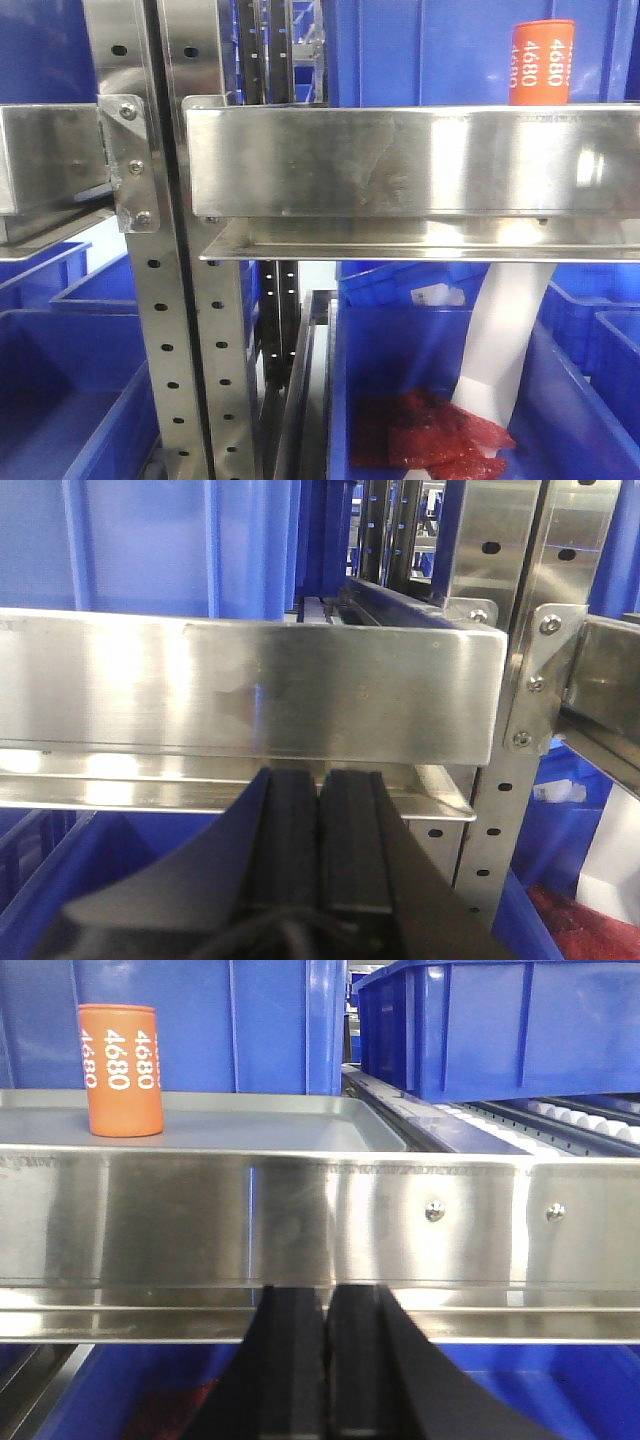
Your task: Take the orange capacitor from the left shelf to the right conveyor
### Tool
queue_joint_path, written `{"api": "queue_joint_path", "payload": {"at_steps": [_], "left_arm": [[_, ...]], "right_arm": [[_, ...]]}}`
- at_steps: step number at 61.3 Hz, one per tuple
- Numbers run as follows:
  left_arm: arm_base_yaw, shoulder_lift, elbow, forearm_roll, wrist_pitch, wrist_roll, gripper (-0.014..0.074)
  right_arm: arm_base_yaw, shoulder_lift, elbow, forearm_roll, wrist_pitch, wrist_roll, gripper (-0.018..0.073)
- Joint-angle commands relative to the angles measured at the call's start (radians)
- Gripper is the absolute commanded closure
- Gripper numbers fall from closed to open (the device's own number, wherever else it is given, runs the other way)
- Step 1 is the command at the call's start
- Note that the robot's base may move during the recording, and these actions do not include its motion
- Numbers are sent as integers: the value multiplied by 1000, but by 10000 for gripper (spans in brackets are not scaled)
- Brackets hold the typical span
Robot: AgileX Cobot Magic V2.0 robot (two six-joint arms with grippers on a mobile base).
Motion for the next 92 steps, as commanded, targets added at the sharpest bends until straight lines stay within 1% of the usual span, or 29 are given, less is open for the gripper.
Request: {"api": "queue_joint_path", "payload": {"at_steps": [1,52,60,64,68,73,84,88,92], "left_arm": [[2,-11,-3,-2,-91,-2,723],[2,-11,-3,-2,-91,-2,723],[2,-11,-3,-2,-91,-2,723],[2,-11,-3,-2,-91,-2,723],[2,-11,-3,-2,-91,-2,723],[2,-11,-3,-2,-91,-2,723],[2,-11,-3,-2,-91,-2,723],[2,-11,-3,-2,-91,-2,723],[2,-11,-3,-2,-91,-2,723]], "right_arm": [[0,-13,-3,-2,-90,0,505],[0,-13,-3,-2,-93,0,505],[0,-13,-3,-2,-126,2,505],[0,-13,-8,-2,-174,25,505],[0,-13,-31,-2,-181,39,505],[0,-12,-96,-2,-146,41,505],[0,56,-310,-3,57,41,498],[0,115,-379,-3,113,41,447],[0,180,-425,-3,140,41,341]]}}
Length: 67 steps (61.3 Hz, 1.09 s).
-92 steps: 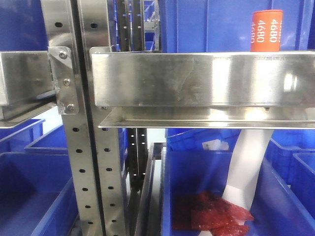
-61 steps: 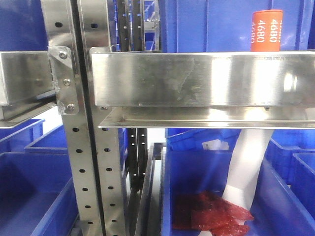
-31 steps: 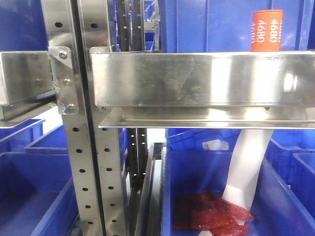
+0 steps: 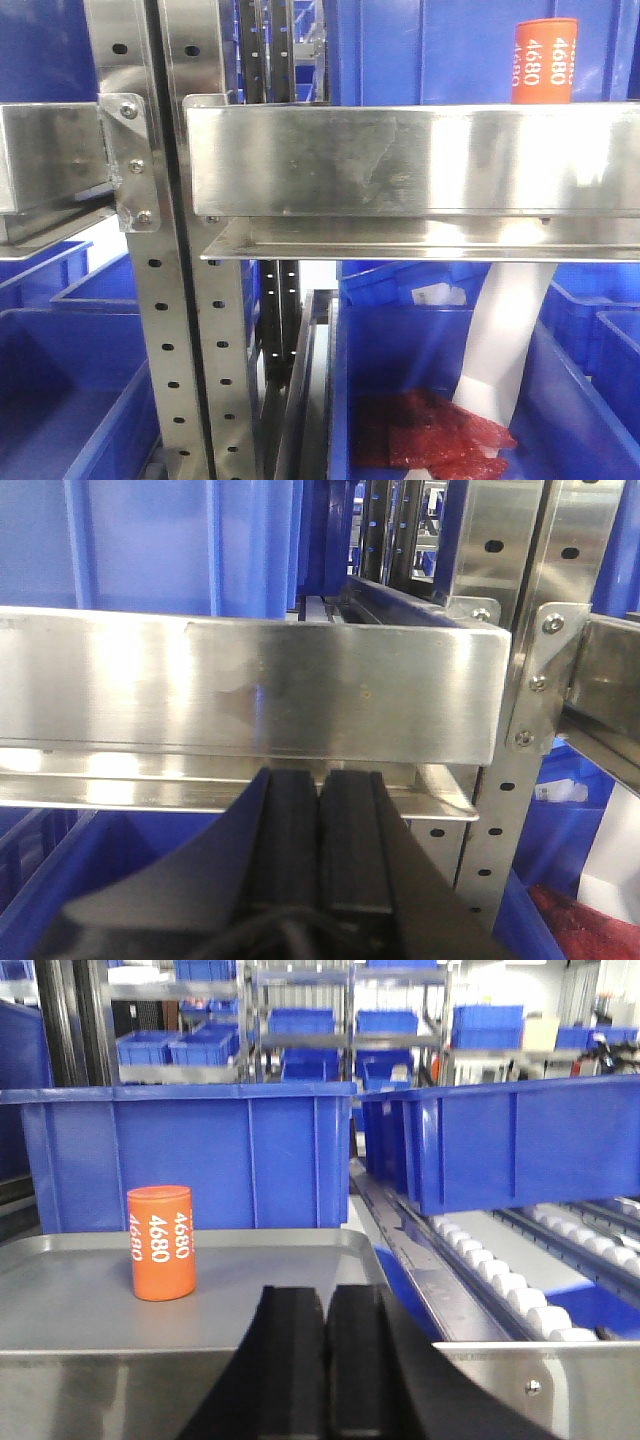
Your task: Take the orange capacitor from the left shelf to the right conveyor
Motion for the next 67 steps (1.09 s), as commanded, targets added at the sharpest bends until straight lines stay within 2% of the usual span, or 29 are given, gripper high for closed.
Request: {"api": "queue_joint_path", "payload": {"at_steps": [1,10,16,21,33,40,56,67], "left_arm": [[2,-11,-3,-2,-91,-2,723],[2,-11,-3,-2,-91,-2,723],[2,-11,-3,-2,-91,-2,723],[2,-11,-3,-2,-91,-2,723],[2,-11,-3,-2,-91,-2,723],[2,-11,-3,-2,-91,-2,723],[2,-11,-3,-2,-91,-2,723],[2,-11,-3,-2,-91,-2,723]], "right_arm": [[0,97,-96,-3,-15,0,315],[31,213,-125,-3,-14,0,27],[92,290,-125,-3,-20,0,-64],[137,351,-125,-3,-65,0,-68],[213,554,-128,-3,-350,0,-68],[241,690,-166,-3,-453,0,-68],[298,1002,-342,-4,-610,0,-68],[300,1195,-427,-4,-682,4,-68]]}}
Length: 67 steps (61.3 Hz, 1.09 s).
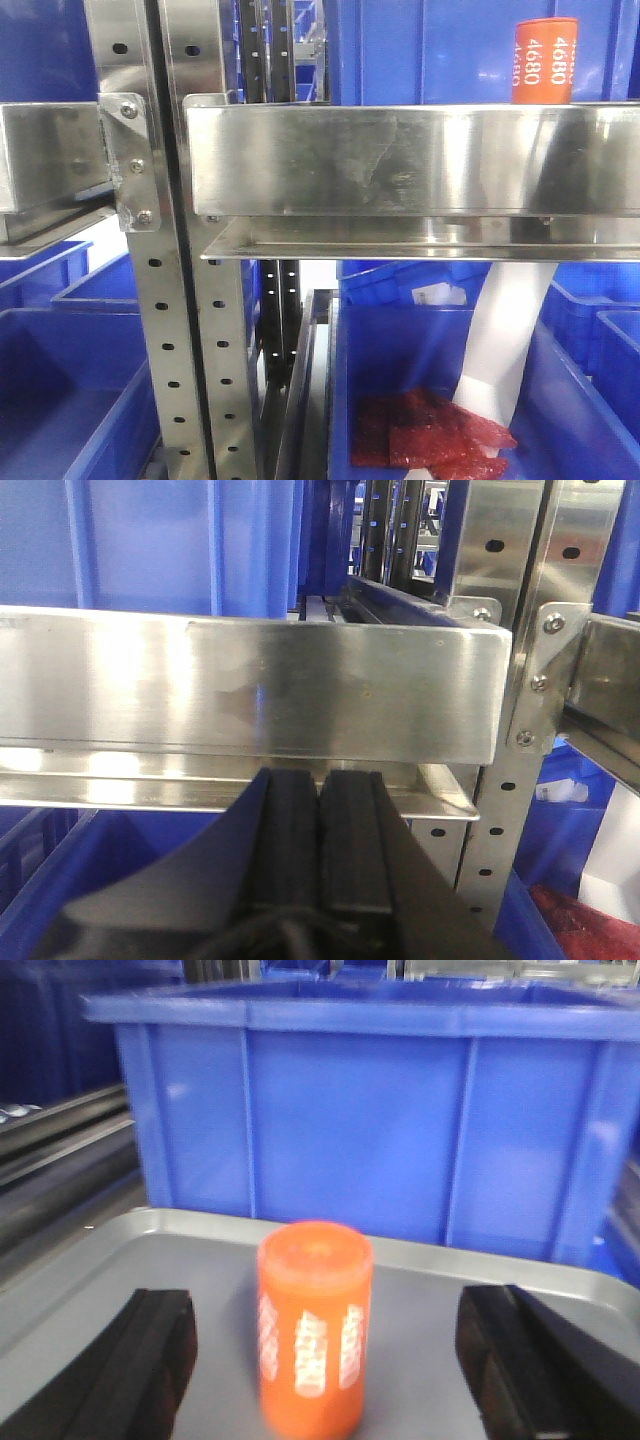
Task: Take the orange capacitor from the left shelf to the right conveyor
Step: 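Close the right gripper on the orange capacitor and lift it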
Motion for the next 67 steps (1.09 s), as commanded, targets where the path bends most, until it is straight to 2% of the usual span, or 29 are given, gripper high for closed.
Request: {"api": "queue_joint_path", "payload": {"at_steps": [1,8,27,34,39,48,62,67], "left_arm": [[2,-11,-3,-2,-91,-2,723],[2,-11,-3,-2,-91,-2,723],[2,-11,-3,-2,-91,-2,723],[2,-11,-3,-2,-91,-2,723],[2,-11,-3,-2,-91,-2,723],[2,-11,-3,-2,-91,-2,723],[2,-11,-3,-2,-91,-2,723],[2,-11,-3,-2,-91,-2,723]], "right_arm": [[2,68,-69,-4,-133,11,-68],[2,169,-103,-4,-184,44,-68],[2,327,-147,-20,-327,45,-52],[2,335,-147,-20,-327,45,55],[2,335,-147,-20,-326,45,218],[2,310,-147,-20,-306,45,410],[-10,156,-147,-24,-152,45,437],[-32,66,-145,-84,-30,45,437]]}}
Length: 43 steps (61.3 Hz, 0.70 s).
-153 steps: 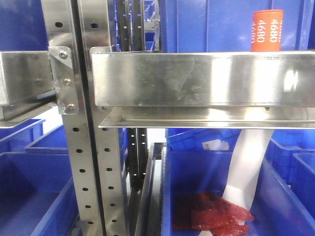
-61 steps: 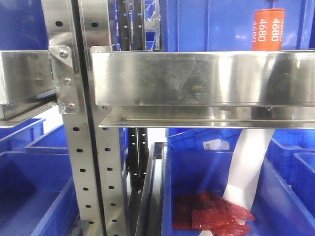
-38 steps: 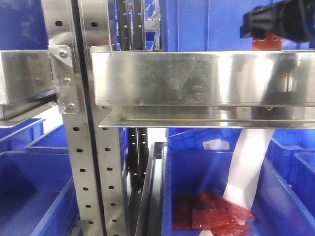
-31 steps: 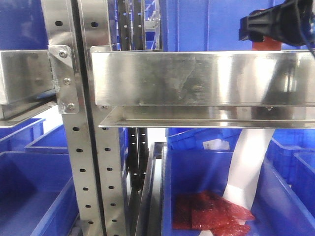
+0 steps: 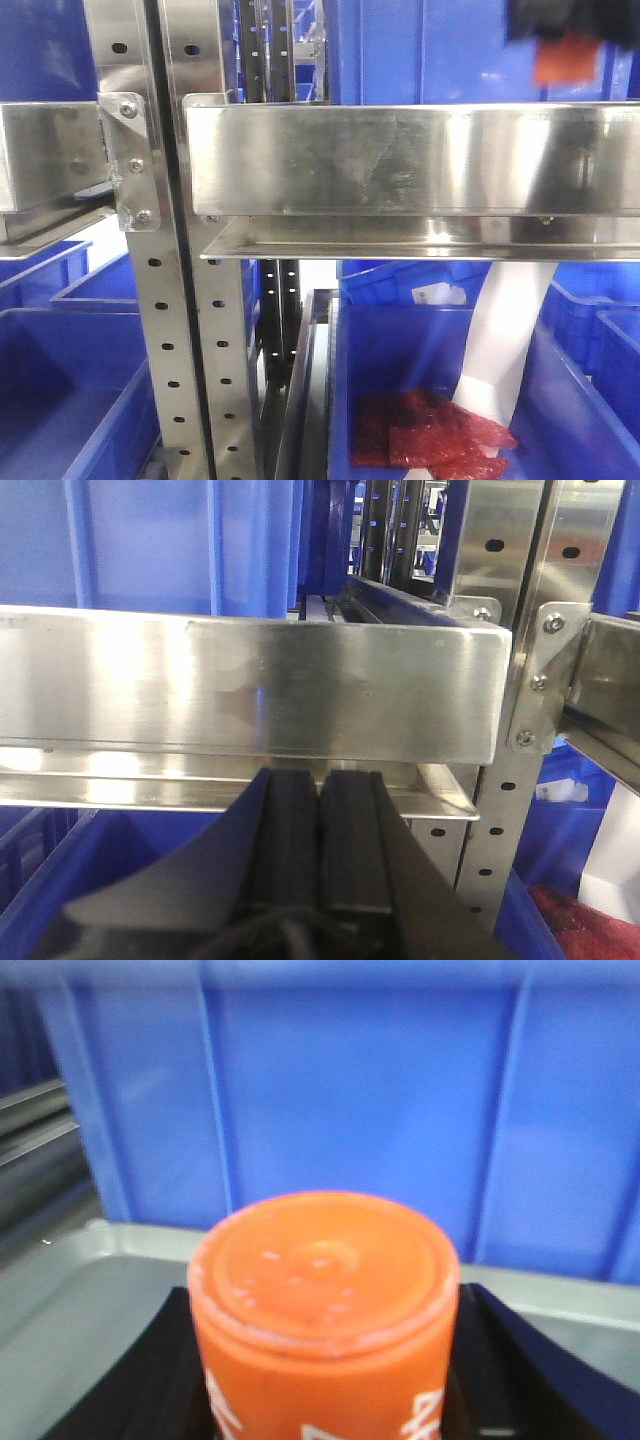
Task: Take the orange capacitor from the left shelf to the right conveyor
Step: 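Close the right gripper on the orange capacitor and lift it, then retract the right arm holding the capacitor away from the shelf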
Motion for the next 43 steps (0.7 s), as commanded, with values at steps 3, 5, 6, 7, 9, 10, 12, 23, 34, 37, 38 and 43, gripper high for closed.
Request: {"api": "queue_joint_path", "payload": {"at_steps": [3,5,6,7,9,10,12,23,34,37,38,43], "left_arm": [[2,-11,-3,-2,-91,-2,723],[2,-11,-3,-2,-91,-2,723],[2,-11,-3,-2,-91,-2,723],[2,-11,-3,-2,-91,-2,723],[2,-11,-3,-2,-91,-2,723],[2,-11,-3,-2,-91,-2,723],[2,-11,-3,-2,-91,-2,723],[2,-11,-3,-2,-91,-2,723],[2,-11,-3,-2,-91,-2,723],[2,-11,-3,-2,-91,-2,723],[2,-11,-3,-2,-91,-2,723],[2,-11,-3,-2,-91,-2,723]], "right_arm": [[-32,-166,-22,-112,82,2,437],[-41,-213,-7,-138,122,2,437],[-44,-228,0,-143,133,2,437],[-46,-244,8,-143,143,2,437],[-53,-285,30,-143,161,2,437],[-56,-302,40,-143,168,2,437],[-59,-354,67,-143,185,2,437],[-63,-597,221,-143,291,2,437],[-63,-848,279,-143,511,2,437],[-63,-903,278,-143,559,2,437],[-63,-921,278,-143,572,2,437],[-63,-1019,278,-143,633,2,437]]}}
